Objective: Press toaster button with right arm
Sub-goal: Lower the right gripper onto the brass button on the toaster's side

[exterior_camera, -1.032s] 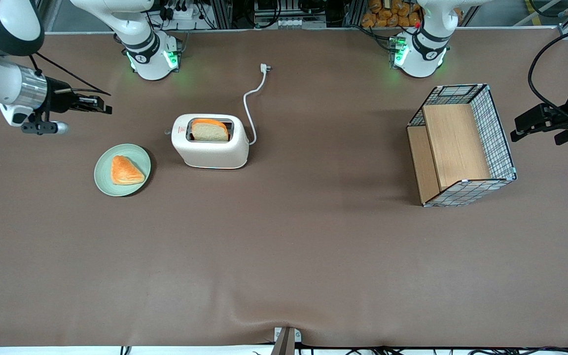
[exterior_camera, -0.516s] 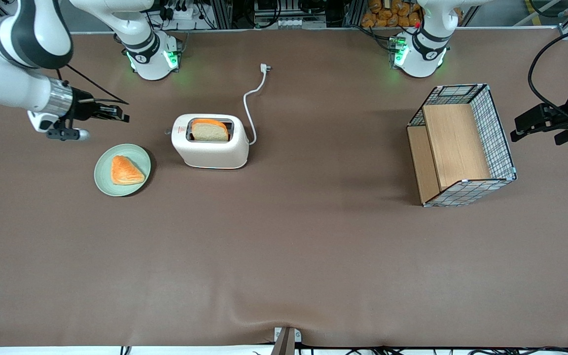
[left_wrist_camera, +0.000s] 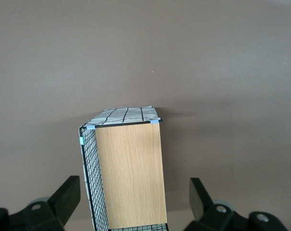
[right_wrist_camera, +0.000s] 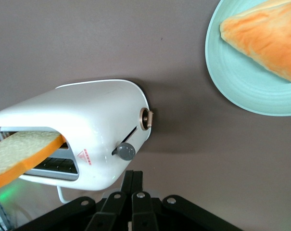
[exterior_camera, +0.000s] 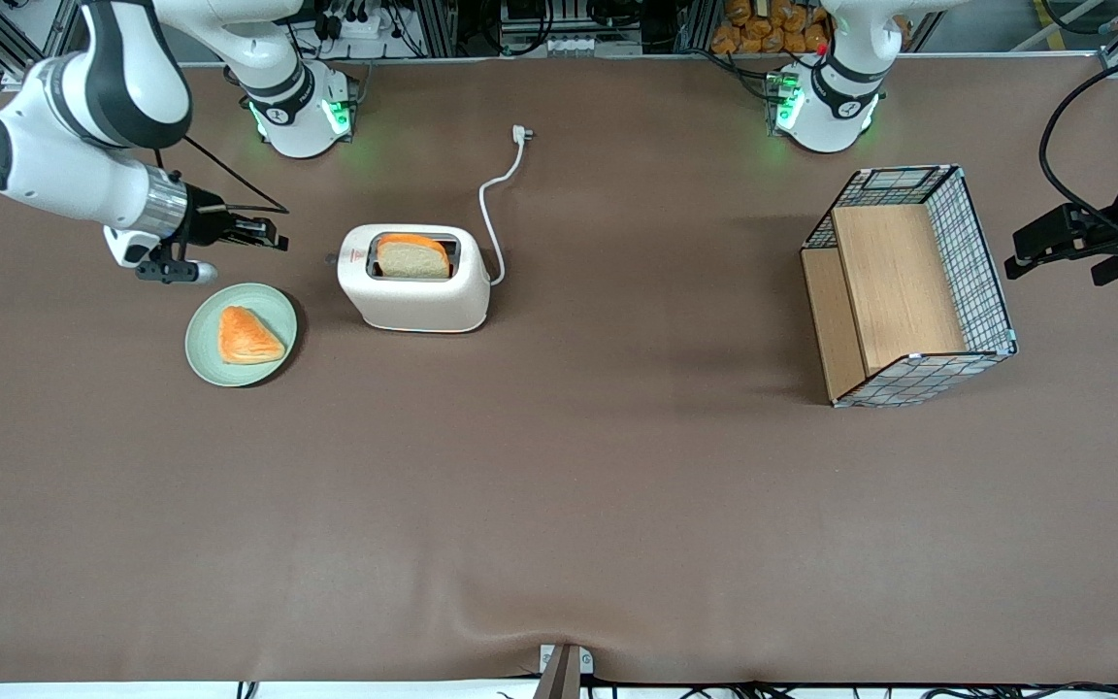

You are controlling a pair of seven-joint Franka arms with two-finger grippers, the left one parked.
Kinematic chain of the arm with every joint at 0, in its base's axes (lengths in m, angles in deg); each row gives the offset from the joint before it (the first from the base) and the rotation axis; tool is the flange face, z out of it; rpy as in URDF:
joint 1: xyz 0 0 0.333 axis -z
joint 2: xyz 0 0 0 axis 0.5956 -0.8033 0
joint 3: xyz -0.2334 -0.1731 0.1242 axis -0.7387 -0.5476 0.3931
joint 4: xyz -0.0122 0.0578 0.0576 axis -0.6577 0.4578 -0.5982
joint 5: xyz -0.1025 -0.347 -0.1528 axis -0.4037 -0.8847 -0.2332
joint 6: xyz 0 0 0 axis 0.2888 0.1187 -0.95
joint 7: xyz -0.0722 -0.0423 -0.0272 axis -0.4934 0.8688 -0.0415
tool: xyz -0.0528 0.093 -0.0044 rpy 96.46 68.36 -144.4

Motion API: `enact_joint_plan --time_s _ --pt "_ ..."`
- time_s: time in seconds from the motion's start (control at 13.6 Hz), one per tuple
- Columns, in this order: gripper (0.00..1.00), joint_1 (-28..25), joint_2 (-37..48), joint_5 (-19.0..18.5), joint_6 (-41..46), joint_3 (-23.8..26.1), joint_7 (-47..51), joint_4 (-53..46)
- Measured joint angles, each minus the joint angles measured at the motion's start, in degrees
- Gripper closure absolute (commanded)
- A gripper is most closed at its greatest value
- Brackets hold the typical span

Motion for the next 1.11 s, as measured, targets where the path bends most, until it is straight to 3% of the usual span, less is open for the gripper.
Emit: enact_joint_plan --time_s 0.44,1.11 --pt "1.00 -3.6 -2.8 3.0 -4.6 0.0 0.4 1.3" --pt "1.00 -4.9 -4.9 3.1 -6.1 0.0 0.8 2.1"
